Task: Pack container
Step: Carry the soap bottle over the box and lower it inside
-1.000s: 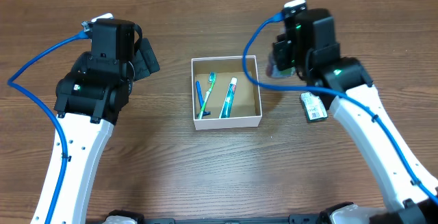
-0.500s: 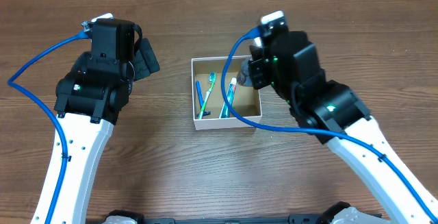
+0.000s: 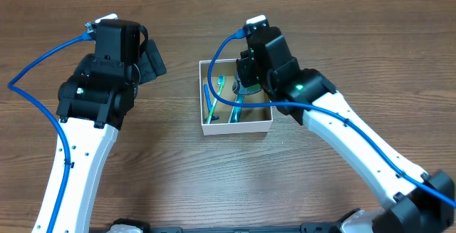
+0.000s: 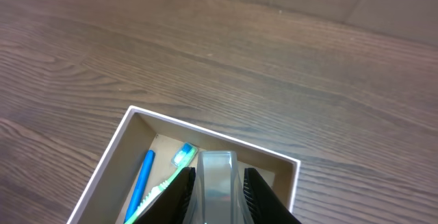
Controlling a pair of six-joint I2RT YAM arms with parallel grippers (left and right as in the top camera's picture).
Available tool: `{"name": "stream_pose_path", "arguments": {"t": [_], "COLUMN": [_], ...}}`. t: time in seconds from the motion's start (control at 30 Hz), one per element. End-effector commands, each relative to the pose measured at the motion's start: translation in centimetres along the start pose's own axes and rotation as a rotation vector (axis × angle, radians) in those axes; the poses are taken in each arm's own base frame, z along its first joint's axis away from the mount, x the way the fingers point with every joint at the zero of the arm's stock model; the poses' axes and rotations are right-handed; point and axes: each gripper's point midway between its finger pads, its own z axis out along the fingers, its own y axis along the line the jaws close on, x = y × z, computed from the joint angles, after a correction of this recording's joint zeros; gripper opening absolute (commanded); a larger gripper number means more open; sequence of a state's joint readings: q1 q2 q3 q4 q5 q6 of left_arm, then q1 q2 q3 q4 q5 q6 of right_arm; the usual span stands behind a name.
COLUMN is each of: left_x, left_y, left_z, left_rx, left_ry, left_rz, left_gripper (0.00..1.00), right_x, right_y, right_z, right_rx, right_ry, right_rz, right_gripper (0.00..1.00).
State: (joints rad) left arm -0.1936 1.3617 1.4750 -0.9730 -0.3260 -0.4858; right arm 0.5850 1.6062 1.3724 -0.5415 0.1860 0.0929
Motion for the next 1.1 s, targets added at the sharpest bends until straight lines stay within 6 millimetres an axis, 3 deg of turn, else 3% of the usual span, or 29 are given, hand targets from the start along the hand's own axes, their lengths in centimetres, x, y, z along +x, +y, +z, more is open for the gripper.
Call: {"name": "stream_pose_path", "arguments": {"t": [0.0, 0.23, 0.37, 0.67, 0.83, 1.07], "left_x": [-0.4, -0.4, -0.4, -0.4, -0.4, -0.4], "left_y": [0.1, 0.1, 0.1, 0.1, 0.1, 0.1], "left_z": [0.0, 0.0, 0.0, 0.0, 0.0, 0.0], "left_rx": [-0.009, -0.009, -0.009, -0.009, -0.009, -0.009], "left_ry": [-0.009, -0.009, -0.009, -0.009, -0.009, -0.009], "left_rz": [0.018, 0.018, 0.018, 0.018, 0.018, 0.018], "left_gripper": [1.00, 1.00, 1.00, 1.00, 1.00, 1.00], "right_x": [-0.9, 1.5, 2.0, 2.0, 0.6, 0.3], "right_y": [0.4, 0.6, 0.7, 0.5, -0.9, -2.8], "right_z": [1.0, 4.4, 5.7, 6.0, 6.1, 6.2], "right_rx": [-0.003, 0.010, 0.015, 0.025, 0.067, 0.101], "right_ry": [-0.025, 0.052, 0.057, 0.055, 0.002, -0.004], "right_rz": [0.018, 0.004, 0.004, 0.004, 0.021, 0.045], "right_gripper": [0.15, 0.15, 0.15, 0.15, 0.16, 0.16]}}
